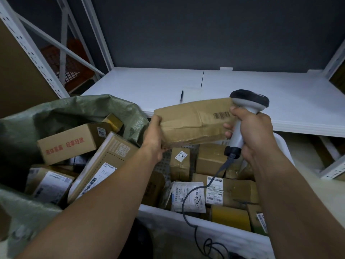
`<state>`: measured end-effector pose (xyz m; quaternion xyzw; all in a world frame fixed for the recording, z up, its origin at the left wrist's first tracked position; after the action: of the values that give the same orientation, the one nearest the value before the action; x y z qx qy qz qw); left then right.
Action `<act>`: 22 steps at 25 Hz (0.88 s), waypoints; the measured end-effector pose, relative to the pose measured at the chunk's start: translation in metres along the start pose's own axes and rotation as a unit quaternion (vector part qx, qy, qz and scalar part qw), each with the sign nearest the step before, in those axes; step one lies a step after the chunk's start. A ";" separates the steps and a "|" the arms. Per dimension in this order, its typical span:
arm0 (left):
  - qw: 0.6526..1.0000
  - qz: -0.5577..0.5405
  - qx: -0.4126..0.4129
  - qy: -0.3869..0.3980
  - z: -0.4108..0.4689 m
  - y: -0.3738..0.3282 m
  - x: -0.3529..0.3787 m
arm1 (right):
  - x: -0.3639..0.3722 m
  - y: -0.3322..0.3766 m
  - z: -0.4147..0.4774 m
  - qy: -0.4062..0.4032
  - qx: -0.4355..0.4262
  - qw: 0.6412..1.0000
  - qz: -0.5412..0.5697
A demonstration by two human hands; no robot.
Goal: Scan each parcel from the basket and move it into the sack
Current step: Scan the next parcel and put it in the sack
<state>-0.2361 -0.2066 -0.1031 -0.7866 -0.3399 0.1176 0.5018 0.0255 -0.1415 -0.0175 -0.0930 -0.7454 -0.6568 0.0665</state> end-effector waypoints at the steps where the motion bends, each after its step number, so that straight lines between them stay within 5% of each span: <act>1: 0.999 0.037 0.032 0.012 0.000 -0.004 0.003 | 0.001 -0.001 0.001 0.003 0.002 1.000 0.005; 5: 0.955 0.206 0.186 0.103 -0.023 -0.023 0.033 | 0.005 -0.008 0.003 0.008 0.023 0.999 0.023; 15: 0.845 0.314 0.389 0.188 -0.064 -0.038 0.074 | 0.013 -0.025 0.002 0.012 0.076 0.997 0.005; 18: 0.894 0.183 0.315 0.259 -0.064 -0.034 0.079 | 0.009 -0.023 0.002 -0.011 0.052 0.998 -0.019; 22: 0.967 -0.007 0.210 0.144 -0.033 -0.028 0.058 | 0.012 -0.026 0.001 -0.003 0.061 0.998 -0.027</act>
<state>-0.1875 -0.1848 -0.0540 -0.6696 -0.2374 0.0681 0.7005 0.0080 -0.1431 -0.0403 -0.0708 -0.7863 -0.6115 0.0524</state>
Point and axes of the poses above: each hand's wrist, its own z-axis towards the middle knuckle, its own x-axis out of the palm, y = z × x, the point moved 9 cm from there along z, towards the middle knuckle, and after that the axes turned 3 degrees about -x, right-handed, at the moved point
